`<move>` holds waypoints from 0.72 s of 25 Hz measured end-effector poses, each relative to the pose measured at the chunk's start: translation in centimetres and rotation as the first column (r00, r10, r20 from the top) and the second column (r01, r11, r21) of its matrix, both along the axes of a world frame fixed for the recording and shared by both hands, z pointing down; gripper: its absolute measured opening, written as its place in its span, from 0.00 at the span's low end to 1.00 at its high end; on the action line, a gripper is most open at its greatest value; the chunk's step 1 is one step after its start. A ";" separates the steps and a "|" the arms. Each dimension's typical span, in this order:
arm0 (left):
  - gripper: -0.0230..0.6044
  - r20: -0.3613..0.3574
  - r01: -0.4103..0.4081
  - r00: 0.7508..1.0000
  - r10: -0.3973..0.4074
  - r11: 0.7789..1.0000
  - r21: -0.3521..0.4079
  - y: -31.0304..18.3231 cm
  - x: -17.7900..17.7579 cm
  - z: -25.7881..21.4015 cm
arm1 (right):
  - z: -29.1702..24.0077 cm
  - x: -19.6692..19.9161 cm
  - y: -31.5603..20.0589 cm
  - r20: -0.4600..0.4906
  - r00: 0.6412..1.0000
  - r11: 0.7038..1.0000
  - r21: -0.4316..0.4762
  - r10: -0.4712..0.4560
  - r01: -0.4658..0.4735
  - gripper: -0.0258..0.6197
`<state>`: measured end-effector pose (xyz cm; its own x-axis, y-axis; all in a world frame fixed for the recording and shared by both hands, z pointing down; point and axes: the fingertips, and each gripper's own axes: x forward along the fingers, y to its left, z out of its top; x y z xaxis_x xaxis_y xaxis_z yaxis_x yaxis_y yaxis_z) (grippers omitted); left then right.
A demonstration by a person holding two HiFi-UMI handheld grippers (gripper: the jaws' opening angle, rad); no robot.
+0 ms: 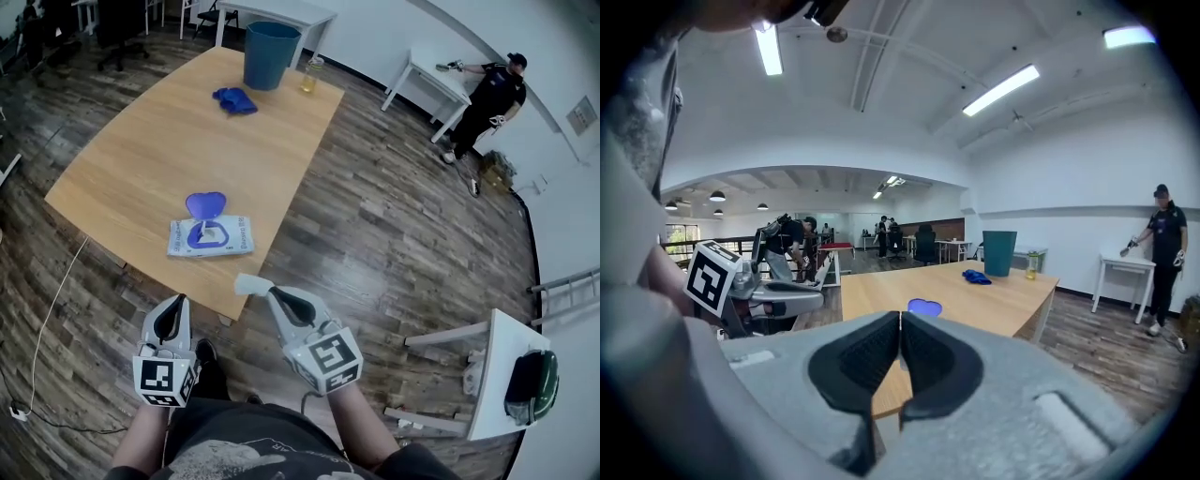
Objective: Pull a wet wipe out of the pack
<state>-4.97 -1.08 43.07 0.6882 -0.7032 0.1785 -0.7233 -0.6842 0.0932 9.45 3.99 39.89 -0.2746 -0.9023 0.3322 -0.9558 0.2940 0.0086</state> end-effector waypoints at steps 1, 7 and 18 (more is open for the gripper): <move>0.07 -0.004 0.008 1.000 -0.008 1.000 0.004 1.1 0.1 -0.3 | -0.1 0.2 1.1 0.004 1.000 1.000 0.006 -0.001 0.001 0.04; 0.07 -0.017 0.032 0.999 -0.031 0.999 0.037 7.1 0.4 -2.3 | -0.8 0.5 7.2 0.024 1.000 0.999 0.036 -0.012 0.011 0.04; 0.07 -0.020 0.061 0.998 -0.060 0.997 0.054 13.7 -0.6 -3.6 | -1.7 -0.1 13.8 0.030 0.999 0.997 0.072 -0.028 0.026 0.04</move>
<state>-5.57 12.67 39.46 0.6471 -0.7519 0.1263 -0.7619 -0.6439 0.0703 9.36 17.80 38.23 -0.3082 -0.9157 0.2578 -0.9477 0.3193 0.0009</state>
